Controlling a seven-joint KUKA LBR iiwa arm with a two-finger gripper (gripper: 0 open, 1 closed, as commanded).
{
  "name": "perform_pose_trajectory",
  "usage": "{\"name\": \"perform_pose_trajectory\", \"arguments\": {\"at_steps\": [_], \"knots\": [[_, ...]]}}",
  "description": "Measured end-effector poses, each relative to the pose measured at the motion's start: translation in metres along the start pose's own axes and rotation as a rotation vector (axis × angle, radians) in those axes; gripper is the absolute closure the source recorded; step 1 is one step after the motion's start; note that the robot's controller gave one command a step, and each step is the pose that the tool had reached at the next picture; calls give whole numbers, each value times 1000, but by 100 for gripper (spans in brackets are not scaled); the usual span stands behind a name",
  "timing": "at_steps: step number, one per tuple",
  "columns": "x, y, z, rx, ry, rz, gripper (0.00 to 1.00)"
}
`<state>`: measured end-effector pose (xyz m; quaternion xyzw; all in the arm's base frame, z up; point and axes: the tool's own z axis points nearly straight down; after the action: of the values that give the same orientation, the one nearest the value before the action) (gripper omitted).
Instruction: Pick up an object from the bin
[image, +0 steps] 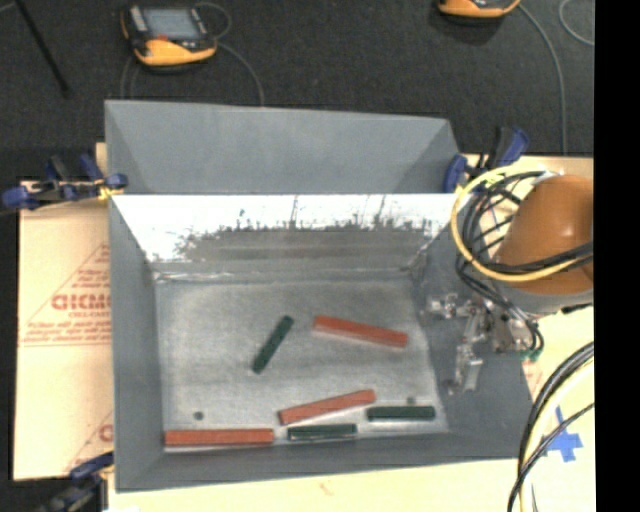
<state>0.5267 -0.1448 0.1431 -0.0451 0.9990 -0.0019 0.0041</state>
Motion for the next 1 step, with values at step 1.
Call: {"name": "perform_pose_trajectory", "arguments": {"at_steps": [1], "knots": [[-8, 28, 41, -2, 3, -214, 0]]}}
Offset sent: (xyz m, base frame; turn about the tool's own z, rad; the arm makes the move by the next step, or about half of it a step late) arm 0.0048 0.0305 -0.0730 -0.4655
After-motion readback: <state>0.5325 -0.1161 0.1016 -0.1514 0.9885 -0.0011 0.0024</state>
